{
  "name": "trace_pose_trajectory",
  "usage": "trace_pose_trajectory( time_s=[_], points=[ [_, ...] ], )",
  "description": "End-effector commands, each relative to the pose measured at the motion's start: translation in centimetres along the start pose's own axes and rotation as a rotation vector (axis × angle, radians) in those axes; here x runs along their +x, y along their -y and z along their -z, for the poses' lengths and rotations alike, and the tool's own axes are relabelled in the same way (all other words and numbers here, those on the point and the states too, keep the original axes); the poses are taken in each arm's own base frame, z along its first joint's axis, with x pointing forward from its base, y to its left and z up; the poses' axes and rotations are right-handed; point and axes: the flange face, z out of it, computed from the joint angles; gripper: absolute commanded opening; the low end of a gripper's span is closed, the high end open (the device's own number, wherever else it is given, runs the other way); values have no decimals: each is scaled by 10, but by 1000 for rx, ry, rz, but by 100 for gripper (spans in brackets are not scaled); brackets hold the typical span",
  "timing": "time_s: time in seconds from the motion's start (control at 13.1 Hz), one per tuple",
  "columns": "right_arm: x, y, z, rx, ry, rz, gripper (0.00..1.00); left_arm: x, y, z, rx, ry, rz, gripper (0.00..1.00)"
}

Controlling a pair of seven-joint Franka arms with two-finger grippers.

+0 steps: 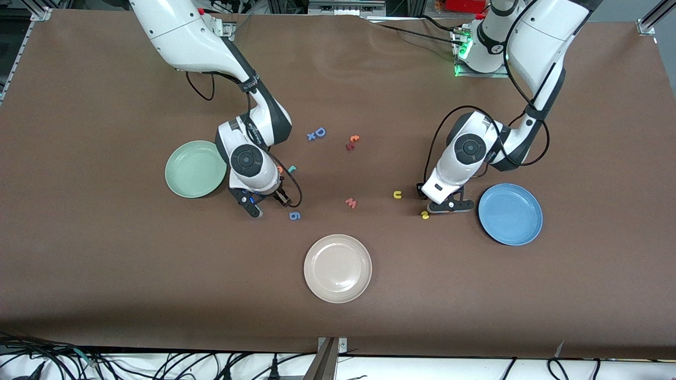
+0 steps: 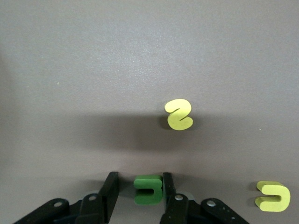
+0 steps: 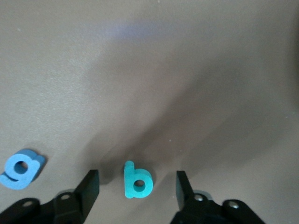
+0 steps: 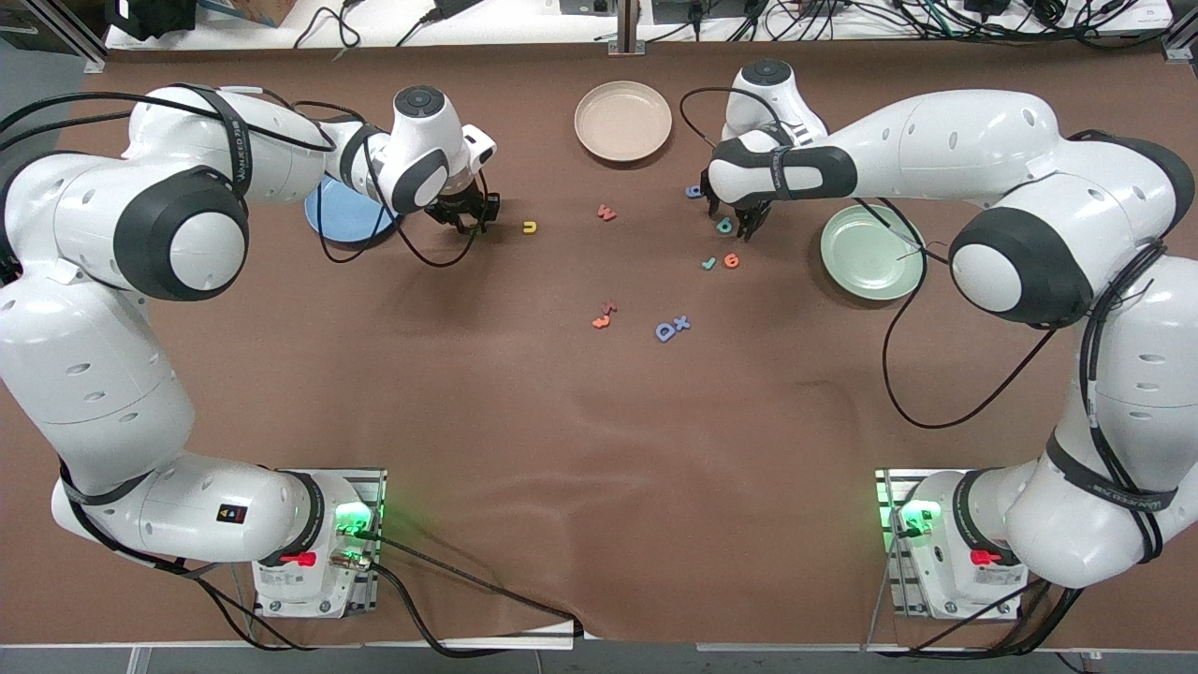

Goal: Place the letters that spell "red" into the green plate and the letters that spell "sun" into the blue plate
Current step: 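Grasp the green u and the teal b with both grippers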

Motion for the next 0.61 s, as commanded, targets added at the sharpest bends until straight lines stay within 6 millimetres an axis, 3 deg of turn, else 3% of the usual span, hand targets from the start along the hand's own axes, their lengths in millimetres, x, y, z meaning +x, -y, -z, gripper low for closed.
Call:
trace_pose_trajectory(
  time_s=[0.0,0.31,0.53],
  points=[
    [-10,1,-3,15,18,-35,70,3,-1,-3,19,-14,-11,45],
    [-15,2,-3,13,25,-37,47,-1,-6,-7,21,-7,-22,38],
    [-14,-1,-5,7,26,-37,41,-1,-6,-7,22,-7,-30,26]
  ],
)
